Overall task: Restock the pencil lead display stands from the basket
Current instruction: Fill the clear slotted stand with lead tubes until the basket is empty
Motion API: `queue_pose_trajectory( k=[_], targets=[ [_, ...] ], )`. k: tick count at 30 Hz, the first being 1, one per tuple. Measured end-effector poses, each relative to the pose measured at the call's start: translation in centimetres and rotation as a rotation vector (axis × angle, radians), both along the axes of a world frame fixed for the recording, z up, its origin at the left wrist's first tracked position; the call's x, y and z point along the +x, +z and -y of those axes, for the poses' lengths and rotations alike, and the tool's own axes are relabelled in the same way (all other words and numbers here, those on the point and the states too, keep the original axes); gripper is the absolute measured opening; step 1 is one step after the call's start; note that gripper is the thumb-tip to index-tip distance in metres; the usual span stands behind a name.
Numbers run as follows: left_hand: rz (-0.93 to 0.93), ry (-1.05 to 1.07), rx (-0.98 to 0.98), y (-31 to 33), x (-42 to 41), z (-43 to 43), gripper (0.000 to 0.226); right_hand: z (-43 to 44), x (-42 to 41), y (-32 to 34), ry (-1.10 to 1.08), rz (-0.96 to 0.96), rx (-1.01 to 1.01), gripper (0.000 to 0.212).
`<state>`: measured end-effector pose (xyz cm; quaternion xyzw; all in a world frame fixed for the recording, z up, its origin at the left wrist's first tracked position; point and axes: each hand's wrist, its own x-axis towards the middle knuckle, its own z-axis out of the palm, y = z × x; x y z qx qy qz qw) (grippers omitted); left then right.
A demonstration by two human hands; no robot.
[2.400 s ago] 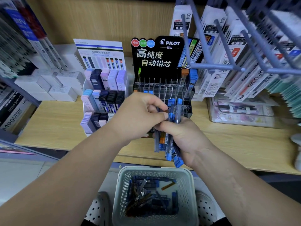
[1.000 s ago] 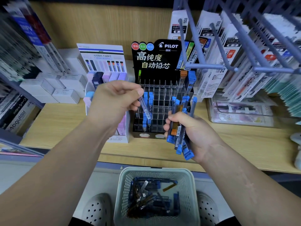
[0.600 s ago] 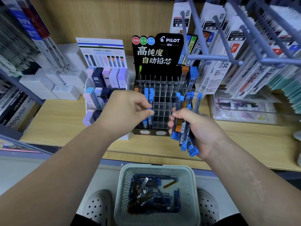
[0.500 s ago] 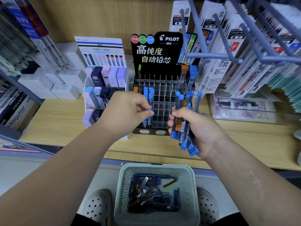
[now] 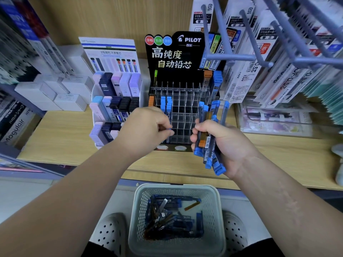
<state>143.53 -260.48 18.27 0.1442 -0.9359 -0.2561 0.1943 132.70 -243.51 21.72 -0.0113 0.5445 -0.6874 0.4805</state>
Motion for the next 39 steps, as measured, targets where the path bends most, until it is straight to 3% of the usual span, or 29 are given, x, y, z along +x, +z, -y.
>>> queue_pose_trajectory(
  k=[6,12,19,21,23,25,28,34,39],
  targets=[
    [0.052,0.04,-0.213,0.0,0.2,-0.4,0.035,0.1,0.1,-0.1,0.028,-0.004,-0.002,0.012],
    [0.188,0.026,-0.18,0.9,0.8,0.6,0.04,0.0,0.2,-0.1,0.066,-0.009,-0.005,0.013],
    [0.2,0.059,-0.184,1.2,0.7,0.9,0.04,0.1,0.5,-0.2,0.176,-0.048,-0.003,0.012],
    [0.131,0.079,0.012,2.1,0.4,0.6,0.028,0.2,0.5,-0.1,0.222,-0.048,-0.001,0.012],
    [0.025,0.133,0.412,3.4,0.0,-0.1,0.011,0.2,0.6,0.0,0.277,-0.056,0.004,0.012],
    [-0.003,0.197,0.713,4.1,-0.4,-0.9,0.009,0.2,0.8,0.1,0.319,-0.072,0.015,0.013],
    [0.038,0.23,0.855,3.9,-0.7,-1.9,0.011,0.3,1.0,0.1,0.353,-0.088,0.014,0.015],
    [-0.052,0.304,1.152,3.6,-1.1,-2.2,0.01,0.3,0.8,0.1,0.322,-0.098,0.038,0.011],
    [-0.077,0.373,1.149,3.8,-1.6,-2.3,0.011,0.3,0.5,0.0,0.253,-0.066,0.02,0.011]
  ],
)
